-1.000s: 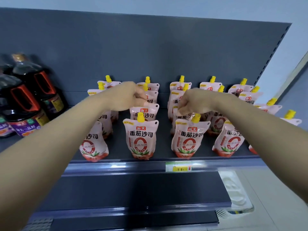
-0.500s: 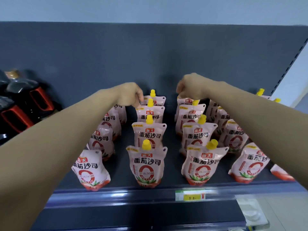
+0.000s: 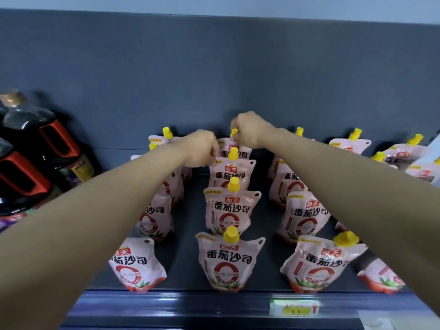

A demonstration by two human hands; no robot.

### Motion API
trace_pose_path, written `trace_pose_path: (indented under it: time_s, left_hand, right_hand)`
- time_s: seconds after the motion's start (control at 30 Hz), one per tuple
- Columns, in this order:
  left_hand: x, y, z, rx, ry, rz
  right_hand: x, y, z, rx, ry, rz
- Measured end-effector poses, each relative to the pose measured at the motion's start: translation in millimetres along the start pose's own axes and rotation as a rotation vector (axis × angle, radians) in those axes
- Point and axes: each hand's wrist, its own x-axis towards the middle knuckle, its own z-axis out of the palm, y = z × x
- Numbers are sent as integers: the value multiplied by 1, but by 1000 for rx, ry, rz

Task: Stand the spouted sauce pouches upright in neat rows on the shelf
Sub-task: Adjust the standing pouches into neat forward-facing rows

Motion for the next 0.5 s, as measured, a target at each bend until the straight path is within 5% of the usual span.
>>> trace_pose_path:
  time_s: [0.5]
  left_hand:
    - [-6, 2, 0, 20, -3, -52]
  right_hand:
    - [-10, -3, -10, 89, 43, 7]
